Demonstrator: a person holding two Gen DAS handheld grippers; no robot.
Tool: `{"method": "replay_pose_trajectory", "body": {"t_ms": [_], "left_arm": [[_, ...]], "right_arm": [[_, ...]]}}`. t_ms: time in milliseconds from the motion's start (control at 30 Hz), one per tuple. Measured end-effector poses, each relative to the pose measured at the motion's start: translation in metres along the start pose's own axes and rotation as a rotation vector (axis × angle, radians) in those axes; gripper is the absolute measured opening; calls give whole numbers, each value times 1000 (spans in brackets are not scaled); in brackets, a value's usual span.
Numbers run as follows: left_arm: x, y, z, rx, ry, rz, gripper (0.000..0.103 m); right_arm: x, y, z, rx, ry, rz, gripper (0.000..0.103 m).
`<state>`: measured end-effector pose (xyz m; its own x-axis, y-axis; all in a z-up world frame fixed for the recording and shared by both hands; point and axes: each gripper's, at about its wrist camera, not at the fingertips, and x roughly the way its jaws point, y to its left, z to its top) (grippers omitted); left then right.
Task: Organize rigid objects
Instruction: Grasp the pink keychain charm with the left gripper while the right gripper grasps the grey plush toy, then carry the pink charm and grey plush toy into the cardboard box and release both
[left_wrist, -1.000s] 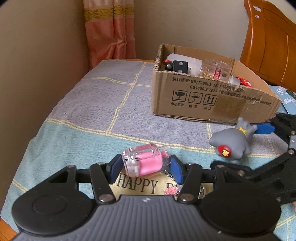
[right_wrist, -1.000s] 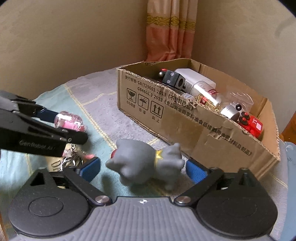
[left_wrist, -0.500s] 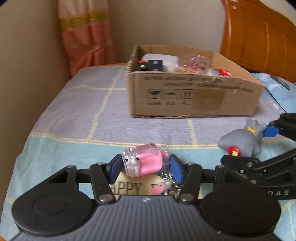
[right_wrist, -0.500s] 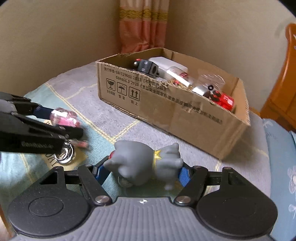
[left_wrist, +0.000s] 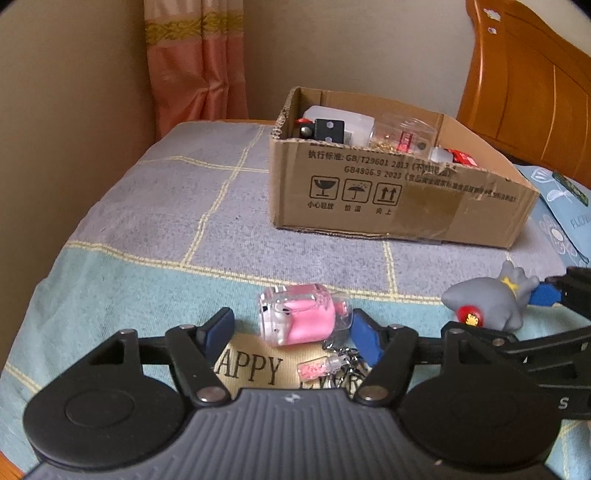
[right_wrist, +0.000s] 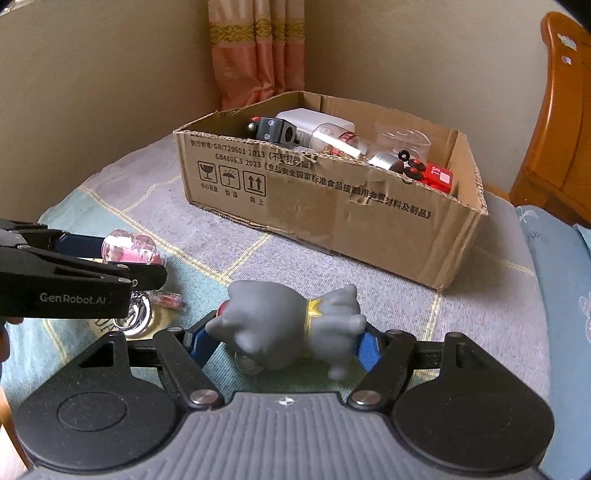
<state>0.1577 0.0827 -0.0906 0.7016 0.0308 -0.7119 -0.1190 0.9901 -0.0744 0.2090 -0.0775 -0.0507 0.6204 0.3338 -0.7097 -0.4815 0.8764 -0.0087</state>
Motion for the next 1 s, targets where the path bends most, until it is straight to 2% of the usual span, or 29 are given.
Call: {"method": "replay_pose_trajectory", "body": {"t_ms": [333, 400, 467, 667, 833, 1000], "left_arm": [[3, -6, 4, -15, 24, 19, 65], [3, -7, 5, -8, 22, 20, 55], [2, -7, 5, -7, 20, 14, 53], [2, -5, 7, 5, 37, -1, 53], [1, -1, 8, 43, 60, -44, 53], [-3, 3, 12, 108, 95, -87, 53]], "right_arm": [[1, -1, 2, 26, 2, 2, 78], [1, -1, 2, 24, 6, 15, 78], [1, 0, 2, 6, 6, 9, 77], [-2, -3, 2, 24, 10, 23, 77], [-10, -7, 3, 22, 8, 35, 77], [-22, -8, 4, -41, 6, 53, 77]]}}
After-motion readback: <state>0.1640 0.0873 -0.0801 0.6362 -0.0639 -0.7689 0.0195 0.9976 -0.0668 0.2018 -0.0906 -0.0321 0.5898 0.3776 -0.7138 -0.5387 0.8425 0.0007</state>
